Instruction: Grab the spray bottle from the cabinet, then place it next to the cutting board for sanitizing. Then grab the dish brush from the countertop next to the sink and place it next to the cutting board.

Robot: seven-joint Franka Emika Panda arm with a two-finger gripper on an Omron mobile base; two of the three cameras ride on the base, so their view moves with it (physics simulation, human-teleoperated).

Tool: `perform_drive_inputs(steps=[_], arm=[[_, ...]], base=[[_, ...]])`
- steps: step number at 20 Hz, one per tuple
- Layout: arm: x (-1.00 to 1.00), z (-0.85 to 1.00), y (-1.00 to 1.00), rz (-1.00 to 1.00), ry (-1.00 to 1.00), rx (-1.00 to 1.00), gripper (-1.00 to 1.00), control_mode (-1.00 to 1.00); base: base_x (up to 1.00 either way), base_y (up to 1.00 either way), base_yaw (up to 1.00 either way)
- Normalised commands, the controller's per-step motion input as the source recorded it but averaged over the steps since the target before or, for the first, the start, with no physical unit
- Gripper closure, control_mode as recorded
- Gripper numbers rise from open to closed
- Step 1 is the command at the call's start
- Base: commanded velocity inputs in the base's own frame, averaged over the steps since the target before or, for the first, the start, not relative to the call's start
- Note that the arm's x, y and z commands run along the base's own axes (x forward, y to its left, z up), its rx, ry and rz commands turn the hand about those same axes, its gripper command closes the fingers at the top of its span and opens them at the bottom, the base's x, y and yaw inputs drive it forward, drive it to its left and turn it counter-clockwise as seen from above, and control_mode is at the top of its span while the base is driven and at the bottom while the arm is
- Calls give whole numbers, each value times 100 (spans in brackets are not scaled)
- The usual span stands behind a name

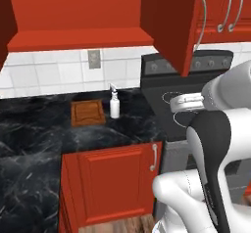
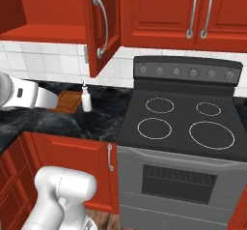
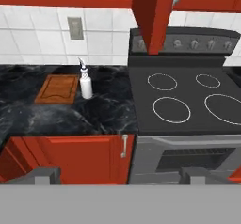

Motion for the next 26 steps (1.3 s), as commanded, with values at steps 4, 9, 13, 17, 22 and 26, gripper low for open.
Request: perform_drive_inputs(steps=[4, 9, 13, 17, 22, 26], arm=[[0, 0, 0, 0, 0, 0, -100, 100], [0, 0, 0, 0, 0, 0, -100, 100], [0, 0, 0, 0, 0, 0, -100, 100], [0, 0, 0, 0, 0, 0, -100, 100], [0, 0, 0, 0, 0, 0, -100, 100], [0, 0, 0, 0, 0, 0, -100, 100]], base=[[1, -100, 0], [10, -100, 0], [2, -100, 0], [0, -100, 0], [0, -100, 0], [0, -88, -12]])
